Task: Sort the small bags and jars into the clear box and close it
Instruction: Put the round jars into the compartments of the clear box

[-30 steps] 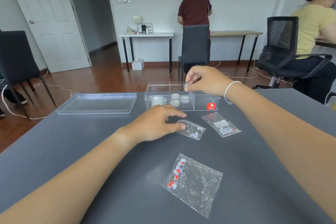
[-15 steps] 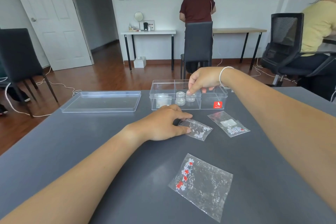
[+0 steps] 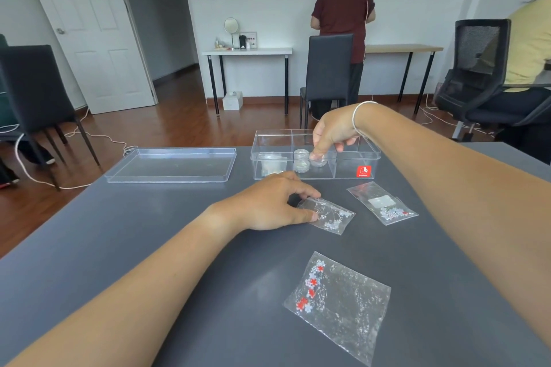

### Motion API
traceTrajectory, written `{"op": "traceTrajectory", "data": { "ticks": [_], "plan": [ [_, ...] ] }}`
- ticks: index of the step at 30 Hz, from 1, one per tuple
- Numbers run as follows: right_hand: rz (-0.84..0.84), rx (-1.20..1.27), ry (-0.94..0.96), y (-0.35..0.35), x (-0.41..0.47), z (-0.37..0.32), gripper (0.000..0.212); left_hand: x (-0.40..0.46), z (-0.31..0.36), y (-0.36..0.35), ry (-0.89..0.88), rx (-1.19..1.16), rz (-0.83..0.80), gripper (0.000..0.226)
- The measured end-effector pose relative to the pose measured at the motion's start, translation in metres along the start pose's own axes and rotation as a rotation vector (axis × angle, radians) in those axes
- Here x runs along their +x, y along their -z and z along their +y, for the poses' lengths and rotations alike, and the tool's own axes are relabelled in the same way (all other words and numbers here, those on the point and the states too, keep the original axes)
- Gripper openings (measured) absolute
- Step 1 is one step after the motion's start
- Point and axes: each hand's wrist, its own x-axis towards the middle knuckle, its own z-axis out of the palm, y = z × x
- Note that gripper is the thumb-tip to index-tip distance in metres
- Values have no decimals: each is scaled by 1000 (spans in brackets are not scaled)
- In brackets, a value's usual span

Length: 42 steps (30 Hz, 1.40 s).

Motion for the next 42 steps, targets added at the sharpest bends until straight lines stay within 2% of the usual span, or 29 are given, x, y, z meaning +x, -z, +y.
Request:
{"op": "traceTrajectory", "data": {
  "ticks": [9, 14, 20, 28, 32, 34, 36, 40, 42],
  "plan": [
    [2, -15, 6, -2, -7, -2, 18, 0, 1, -1, 9, -12, 5, 41],
    [167, 12, 81, -8, -16, 4, 17, -1, 1, 0, 13, -33, 8, 38],
    [409, 216, 191, -21, -40, 23, 10, -2, 2, -1, 31, -72, 27, 32],
    [516, 230, 224, -52, -76, 56, 6, -5, 3, -2, 29, -133, 95, 22],
    [669, 265, 244, -62, -86, 66, 10, -5, 3, -4, 26, -157, 151, 21],
    [659, 273, 239, -67, -89, 69, 10, -5, 4, -5, 19, -161, 173, 22],
    [573, 247, 201, -74, -91, 72, 13, -5, 4, -5, 18, -179, 193, 22],
    [349, 214, 75, -84, -93, 73, 40, -5, 3, -4, 25, -259, 215, 21],
    [303, 208, 25, -83, -94, 73, 52, -5, 3, -3, 21, -307, 214, 20]
  ]
}}
